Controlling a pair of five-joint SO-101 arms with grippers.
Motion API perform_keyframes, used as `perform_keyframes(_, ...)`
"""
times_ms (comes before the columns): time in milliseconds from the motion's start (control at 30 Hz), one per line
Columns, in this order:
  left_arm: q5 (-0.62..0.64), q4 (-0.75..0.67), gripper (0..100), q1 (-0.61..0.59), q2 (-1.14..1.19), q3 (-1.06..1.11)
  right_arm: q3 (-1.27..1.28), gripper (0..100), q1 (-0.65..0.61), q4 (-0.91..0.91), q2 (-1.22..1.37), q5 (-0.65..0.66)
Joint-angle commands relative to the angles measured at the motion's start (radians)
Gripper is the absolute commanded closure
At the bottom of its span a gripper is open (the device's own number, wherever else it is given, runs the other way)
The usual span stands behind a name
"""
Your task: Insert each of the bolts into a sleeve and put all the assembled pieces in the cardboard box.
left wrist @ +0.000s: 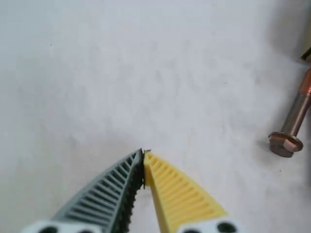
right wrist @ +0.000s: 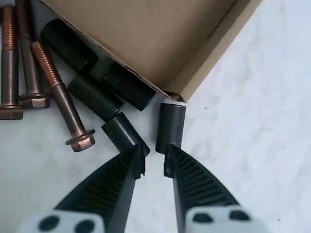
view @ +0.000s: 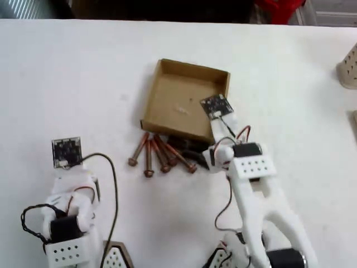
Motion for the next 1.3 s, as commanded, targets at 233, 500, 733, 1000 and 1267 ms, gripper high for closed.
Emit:
perform_keyframes(233, -0.008, -0.02, 98, -0.004, -0.008, -0.018, -0.198, 93.0, 0.013, -0.019, 0.305, 0.038)
perform_keyframes(500, -0.008, -0.02, 98, -0.004, -0.008, -0.018, -0.21, 81.1, 0.027, -0.013, 0.297, 0.089)
perform_keyframes(733, -0.008, -0.02, 98, -0.004, -0.008, -0.017, -0.215, 81.1, 0.028, -0.036, 0.289, 0.097)
perform_keyframes(1000, -0.008, -0.02, 98, -0.004, -0.008, -0.017, -0.238, 81.1, 0.048, -0.134, 0.427, 0.164)
perform_keyframes(1267, -0.008, -0.02, 98, -0.008, -0.008, -0.015, -0.287, 81.7, 0.048, -0.131, 0.504, 0.161)
